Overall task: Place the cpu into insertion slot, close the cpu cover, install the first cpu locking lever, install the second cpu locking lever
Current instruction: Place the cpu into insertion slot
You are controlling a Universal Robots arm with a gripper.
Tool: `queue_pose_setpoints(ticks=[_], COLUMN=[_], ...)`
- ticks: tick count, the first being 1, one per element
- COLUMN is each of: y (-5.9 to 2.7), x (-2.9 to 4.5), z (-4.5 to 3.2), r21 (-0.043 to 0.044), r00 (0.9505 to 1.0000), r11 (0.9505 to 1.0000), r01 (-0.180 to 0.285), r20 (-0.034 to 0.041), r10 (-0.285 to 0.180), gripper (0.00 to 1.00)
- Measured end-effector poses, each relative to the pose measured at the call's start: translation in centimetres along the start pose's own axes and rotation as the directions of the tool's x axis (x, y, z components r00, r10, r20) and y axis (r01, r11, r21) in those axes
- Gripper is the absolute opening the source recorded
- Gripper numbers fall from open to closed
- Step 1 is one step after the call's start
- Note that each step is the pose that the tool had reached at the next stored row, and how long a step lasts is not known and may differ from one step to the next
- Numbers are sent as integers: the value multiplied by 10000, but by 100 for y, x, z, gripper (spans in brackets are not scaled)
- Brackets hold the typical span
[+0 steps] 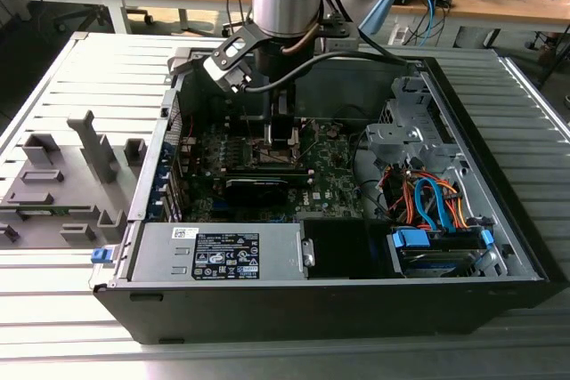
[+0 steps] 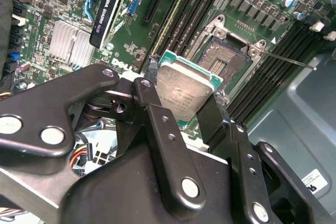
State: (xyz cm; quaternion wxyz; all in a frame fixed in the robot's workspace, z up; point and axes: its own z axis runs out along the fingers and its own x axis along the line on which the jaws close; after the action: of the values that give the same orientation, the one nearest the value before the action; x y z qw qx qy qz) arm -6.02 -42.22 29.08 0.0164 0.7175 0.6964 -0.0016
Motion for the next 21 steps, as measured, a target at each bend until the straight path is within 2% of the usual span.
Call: queue_pose_setpoints(ticks=[21], y=[-33], x=[17], z=[40], r21=[0], r00=[10000], r11=[10000], r01=[0], r20=[0], r10=[0], gripper=[54])
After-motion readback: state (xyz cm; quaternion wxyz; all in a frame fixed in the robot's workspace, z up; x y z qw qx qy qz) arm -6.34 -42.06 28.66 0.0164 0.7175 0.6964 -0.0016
